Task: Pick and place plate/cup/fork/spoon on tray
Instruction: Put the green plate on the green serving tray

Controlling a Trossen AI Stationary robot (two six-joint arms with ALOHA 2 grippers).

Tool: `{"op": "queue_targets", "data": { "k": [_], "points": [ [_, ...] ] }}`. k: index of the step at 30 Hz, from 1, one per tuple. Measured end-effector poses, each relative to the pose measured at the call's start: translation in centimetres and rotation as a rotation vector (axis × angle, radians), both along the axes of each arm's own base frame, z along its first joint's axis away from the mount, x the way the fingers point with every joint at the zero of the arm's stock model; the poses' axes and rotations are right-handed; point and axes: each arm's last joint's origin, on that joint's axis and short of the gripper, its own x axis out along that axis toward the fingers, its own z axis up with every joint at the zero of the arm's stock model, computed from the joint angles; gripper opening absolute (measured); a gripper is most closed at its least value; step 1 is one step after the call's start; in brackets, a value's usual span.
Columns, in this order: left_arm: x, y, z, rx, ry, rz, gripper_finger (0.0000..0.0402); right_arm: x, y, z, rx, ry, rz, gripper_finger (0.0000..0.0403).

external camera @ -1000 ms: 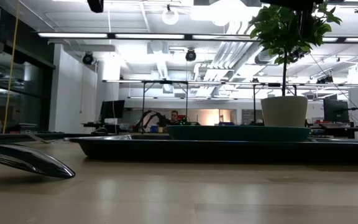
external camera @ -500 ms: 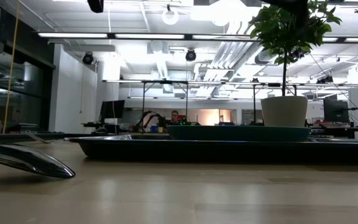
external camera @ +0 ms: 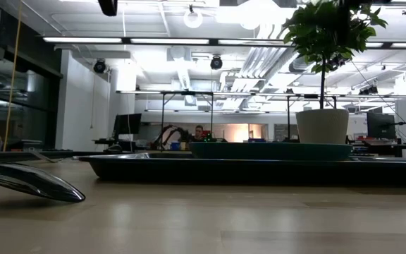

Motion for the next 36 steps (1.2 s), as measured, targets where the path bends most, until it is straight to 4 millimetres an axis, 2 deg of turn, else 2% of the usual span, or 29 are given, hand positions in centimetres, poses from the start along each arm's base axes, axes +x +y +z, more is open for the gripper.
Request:
{"op": "queue_targets", "data": {
  "k": [4, 7, 10, 14, 16, 20, 24, 29, 36],
  "points": [
    [0.0, 0.0, -0.2, -0.002, 0.018, 0.0, 0.0227, -0.1, 0.1, -3.2, 0.093, 0.267, 0.017, 0.0267],
    [0.0, 0.0, -0.3, -0.004, 0.031, 0.0, 0.0227, -0.5, 0.1, -5.7, 0.172, 0.491, 0.032, 0.023],
    [0.1, 0.0, -0.4, -0.005, 0.038, 0.0, 0.0227, -1.0, 0.2, -7.7, 0.248, 0.691, 0.026, 0.0168],
    [0.1, 0.0, -0.4, -0.005, 0.038, 0.0, 0.0227, -1.4, 0.2, -9.1, 0.307, 0.838, -0.008, 0.0051],
    [0.1, 0.0, -0.4, -0.005, 0.039, 0.004, 0.0227, -1.6, 0.0, -9.9, 0.324, 0.912, -0.069, 0.0014],
    [0.1, 0.0, -0.4, -0.006, 0.038, 0.009, 0.0227, -0.9, -0.5, -11.1, 0.368, 0.978, -0.151, 0.0019],
    [0.1, 0.0, -0.4, -0.006, 0.039, 0.012, 0.0227, 0.4, -0.9, -12.2, 0.391, 1.002, -0.168, 0.0003],
    [0.1, 0.0, -0.4, -0.006, 0.039, 0.012, 0.0227, 0.9, -1.5, -13.4, 0.434, 1.077, -0.196, 0.0001],
    [0.1, 0.0, -0.5, -0.008, 0.05, 0.012, 0.0227, 1.9, -1.9, -13.4, 0.456, 1.012, -0.171, 0.0]
  ]
}}
